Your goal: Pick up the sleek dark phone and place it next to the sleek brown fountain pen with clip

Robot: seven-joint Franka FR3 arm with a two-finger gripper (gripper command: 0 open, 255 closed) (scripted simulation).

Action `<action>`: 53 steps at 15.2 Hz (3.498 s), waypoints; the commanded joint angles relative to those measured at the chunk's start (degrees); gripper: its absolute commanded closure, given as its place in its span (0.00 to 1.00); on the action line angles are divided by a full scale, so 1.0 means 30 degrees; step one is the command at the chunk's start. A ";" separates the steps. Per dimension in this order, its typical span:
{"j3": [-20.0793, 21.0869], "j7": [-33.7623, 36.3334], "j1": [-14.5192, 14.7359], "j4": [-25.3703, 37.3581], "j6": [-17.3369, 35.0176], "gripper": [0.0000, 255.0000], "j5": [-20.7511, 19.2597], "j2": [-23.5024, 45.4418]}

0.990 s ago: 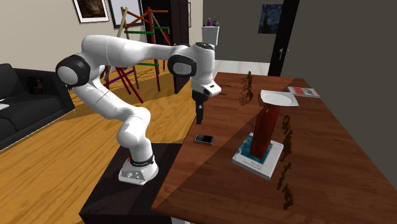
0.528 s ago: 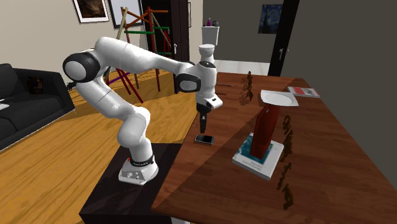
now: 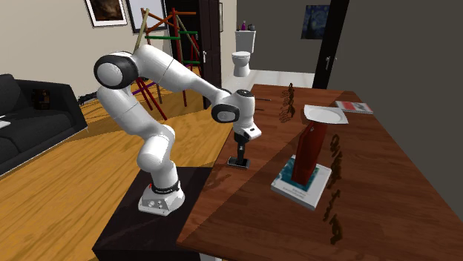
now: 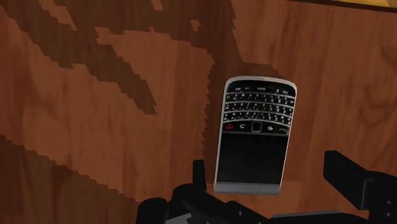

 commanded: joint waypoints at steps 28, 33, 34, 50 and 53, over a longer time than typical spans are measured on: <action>0.0137 0.0111 0.0062 -0.0278 0.0670 1.00 0.0093 0.0341; 0.0001 0.0202 0.0033 0.0449 -0.0940 1.00 -0.0035 -0.0545; -0.0026 0.0220 0.0027 0.0607 -0.1253 1.00 -0.0061 -0.0701; 0.3488 0.5078 0.1370 0.5466 -0.1902 1.00 0.0406 0.2984; 0.4490 0.6621 0.1585 0.7023 -0.1742 1.00 0.0011 0.4585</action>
